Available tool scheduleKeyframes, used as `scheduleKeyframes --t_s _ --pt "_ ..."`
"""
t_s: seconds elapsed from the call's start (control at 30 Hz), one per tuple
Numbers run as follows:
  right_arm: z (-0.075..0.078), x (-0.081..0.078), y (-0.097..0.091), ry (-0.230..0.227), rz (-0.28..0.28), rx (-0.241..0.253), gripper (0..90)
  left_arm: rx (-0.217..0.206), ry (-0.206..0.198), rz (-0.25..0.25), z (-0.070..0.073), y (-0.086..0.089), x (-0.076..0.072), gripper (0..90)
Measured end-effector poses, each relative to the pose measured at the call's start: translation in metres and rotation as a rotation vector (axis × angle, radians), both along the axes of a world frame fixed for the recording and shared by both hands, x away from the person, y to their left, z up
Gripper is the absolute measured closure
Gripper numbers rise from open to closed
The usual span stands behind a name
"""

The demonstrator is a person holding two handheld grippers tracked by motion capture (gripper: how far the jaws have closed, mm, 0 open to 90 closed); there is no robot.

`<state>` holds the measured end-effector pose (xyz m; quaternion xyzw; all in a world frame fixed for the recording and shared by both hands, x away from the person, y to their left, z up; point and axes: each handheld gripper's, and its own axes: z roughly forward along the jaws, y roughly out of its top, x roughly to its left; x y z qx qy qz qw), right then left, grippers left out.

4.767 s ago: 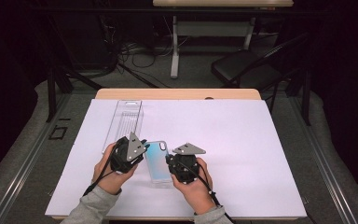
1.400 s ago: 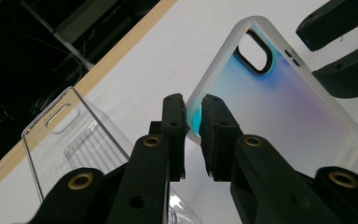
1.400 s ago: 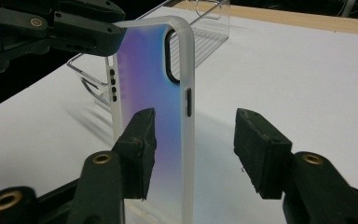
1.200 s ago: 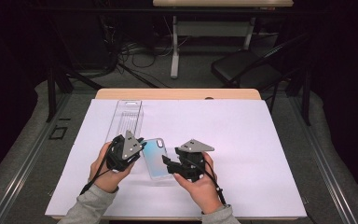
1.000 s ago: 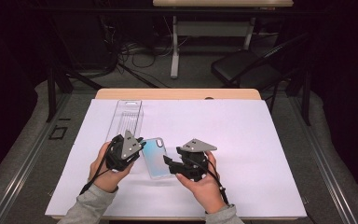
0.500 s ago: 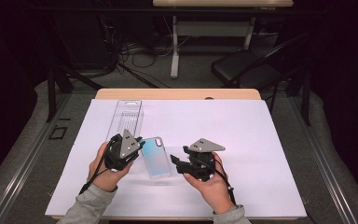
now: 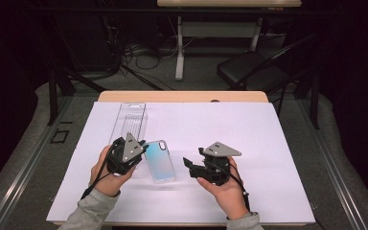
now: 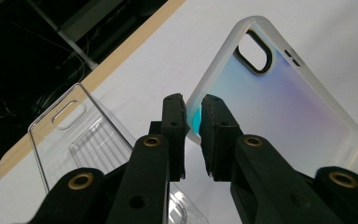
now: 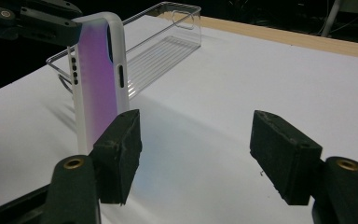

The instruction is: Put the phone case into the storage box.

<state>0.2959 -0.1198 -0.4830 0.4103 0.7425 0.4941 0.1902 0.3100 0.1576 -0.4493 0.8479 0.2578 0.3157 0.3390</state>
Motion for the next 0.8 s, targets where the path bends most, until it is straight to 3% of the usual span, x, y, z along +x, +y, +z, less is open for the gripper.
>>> scheduleKeyframes --t_s 0.8 --pt "-0.013 0.007 -0.027 0.027 -0.058 -0.019 23.6 0.006 -0.004 0.004 0.000 0.002 0.001 80.6"
